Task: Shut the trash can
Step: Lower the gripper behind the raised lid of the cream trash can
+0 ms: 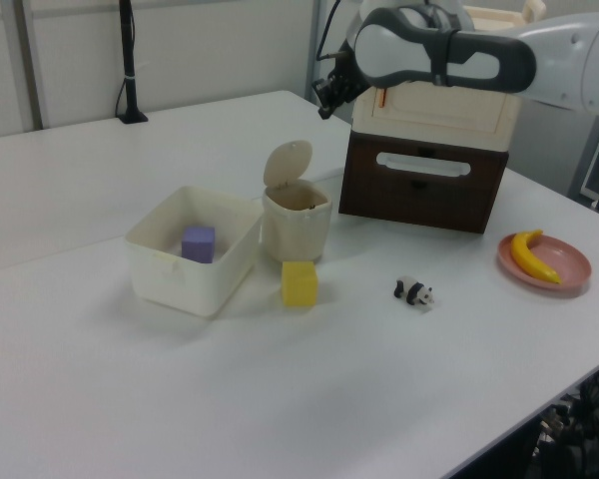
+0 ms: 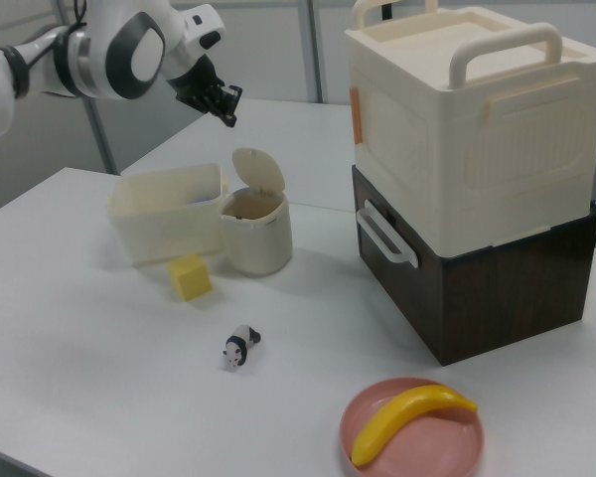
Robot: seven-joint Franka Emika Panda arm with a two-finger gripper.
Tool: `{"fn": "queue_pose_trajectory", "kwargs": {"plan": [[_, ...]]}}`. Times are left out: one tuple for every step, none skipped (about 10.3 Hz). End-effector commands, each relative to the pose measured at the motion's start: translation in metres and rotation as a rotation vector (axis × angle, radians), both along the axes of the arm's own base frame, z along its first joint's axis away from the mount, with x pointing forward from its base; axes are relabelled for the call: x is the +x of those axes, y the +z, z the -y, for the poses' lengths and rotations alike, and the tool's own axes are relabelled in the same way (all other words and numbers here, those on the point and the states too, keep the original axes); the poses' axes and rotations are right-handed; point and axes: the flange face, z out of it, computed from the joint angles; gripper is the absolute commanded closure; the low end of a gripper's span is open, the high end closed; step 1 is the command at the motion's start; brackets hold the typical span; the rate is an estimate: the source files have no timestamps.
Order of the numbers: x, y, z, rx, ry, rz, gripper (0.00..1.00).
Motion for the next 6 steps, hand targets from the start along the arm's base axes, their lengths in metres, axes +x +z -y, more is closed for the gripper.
{"fn": "queue_pose_trajectory", "kwargs": {"plan": [[0.029, -0.010, -0.002, 0.011, 0.012, 0.081, 1.00], [0.035, -0.019, -0.002, 0.010, 0.015, 0.107, 1.00], [0.042, -0.029, -0.004, 0.008, 0.020, 0.129, 1.00], [0.048, -0.042, -0.006, 0.004, 0.025, 0.147, 1.00], [0.056, -0.055, -0.009, 0.005, 0.032, 0.181, 1.00], [0.060, -0.065, -0.017, -0.001, 0.046, 0.200, 1.00]]}}
